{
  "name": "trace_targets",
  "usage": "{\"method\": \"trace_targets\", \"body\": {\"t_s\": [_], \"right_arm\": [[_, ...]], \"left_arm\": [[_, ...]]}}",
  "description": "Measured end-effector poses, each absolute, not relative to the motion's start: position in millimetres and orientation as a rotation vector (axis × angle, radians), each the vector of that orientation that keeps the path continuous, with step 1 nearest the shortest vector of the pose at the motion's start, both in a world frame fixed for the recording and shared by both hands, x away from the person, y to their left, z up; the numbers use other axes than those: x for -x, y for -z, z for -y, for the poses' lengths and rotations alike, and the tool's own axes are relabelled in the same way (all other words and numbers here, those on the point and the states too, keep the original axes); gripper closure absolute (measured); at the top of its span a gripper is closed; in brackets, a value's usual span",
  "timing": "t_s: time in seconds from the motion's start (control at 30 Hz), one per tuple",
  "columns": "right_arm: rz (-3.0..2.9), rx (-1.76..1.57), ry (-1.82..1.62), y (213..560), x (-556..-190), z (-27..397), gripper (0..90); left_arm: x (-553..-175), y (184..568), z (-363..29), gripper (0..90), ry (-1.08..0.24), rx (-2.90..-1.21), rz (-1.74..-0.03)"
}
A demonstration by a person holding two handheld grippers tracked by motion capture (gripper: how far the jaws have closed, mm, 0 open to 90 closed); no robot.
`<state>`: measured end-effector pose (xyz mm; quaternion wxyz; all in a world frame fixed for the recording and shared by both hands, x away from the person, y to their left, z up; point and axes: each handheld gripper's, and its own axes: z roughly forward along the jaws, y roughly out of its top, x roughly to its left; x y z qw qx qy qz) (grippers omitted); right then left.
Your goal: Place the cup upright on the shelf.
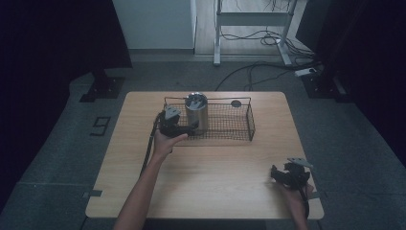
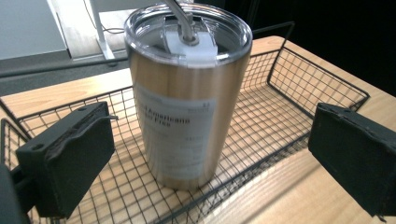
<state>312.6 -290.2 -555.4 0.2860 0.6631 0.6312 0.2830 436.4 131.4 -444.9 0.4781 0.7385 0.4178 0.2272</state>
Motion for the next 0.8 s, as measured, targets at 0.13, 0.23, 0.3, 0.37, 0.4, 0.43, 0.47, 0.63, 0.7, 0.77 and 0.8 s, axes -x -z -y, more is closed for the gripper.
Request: {"method": "trace_targets", "body": {"t_s": [0.13, 0.23, 0.3, 0.37, 0.4, 0.43, 0.47, 0.63, 0.7, 0.77, 0.8], "right_arm": [[-1.688, -1.772, -0.756, 555.4, -312.6, 290.3, 12.9], [-1.688, -1.772, -0.756, 555.4, -312.6, 290.3, 12.9], [-1.688, -1.772, -0.756, 555.4, -312.6, 290.3, 12.9], [-1.688, -1.772, -0.756, 555.4, -312.6, 290.3, 13.0], [-1.688, -1.772, -0.756, 555.4, -312.6, 290.3, 13.0], [-1.688, -1.771, -0.756, 555.4, -312.5, 290.3, 13.0], [-1.688, -1.771, -0.756, 555.4, -312.5, 290.3, 13.0], [-1.688, -1.771, -0.757, 555.4, -312.5, 290.3, 13.0], [-1.688, -1.771, -0.756, 555.4, -312.5, 290.3, 13.0], [-1.688, -1.772, -0.756, 555.4, -312.5, 290.3, 13.0], [-1.688, -1.772, -0.757, 555.4, -312.5, 290.3, 13.0]], "left_arm": [[-425.7, 446.5, -137.0, 1.3, -0.53, -1.802, -1.011], [-416.5, 448.6, -140.8, 1.6, -0.504, -1.804, -0.999], [-409.5, 449.4, -143.6, 1.9, -0.501, -1.807, -0.995], [-398.7, 450.6, -148.8, 2.3, -0.493, -1.807, -0.995], [-398.7, 450.6, -148.8, 2.5, -0.493, -1.807, -0.995], [-391.2, 452.5, -152.0, 2.6, -0.486, -1.81, -0.997], [-387.8, 453.7, -153.4, 2.7, -0.483, -1.816, -0.998], [-373.1, 459.4, -161.1, 2.9, -0.466, -1.844, -1.01], [-367.0, 461.8, -164.1, 2.9, -0.459, -1.852, -1.009], [-363.9, 462.9, -165.7, 2.9, -0.46, -1.857, -1.007], [-357.9, 464.8, -169.0, 3.0, -0.452, -1.866, -1.007]]}}
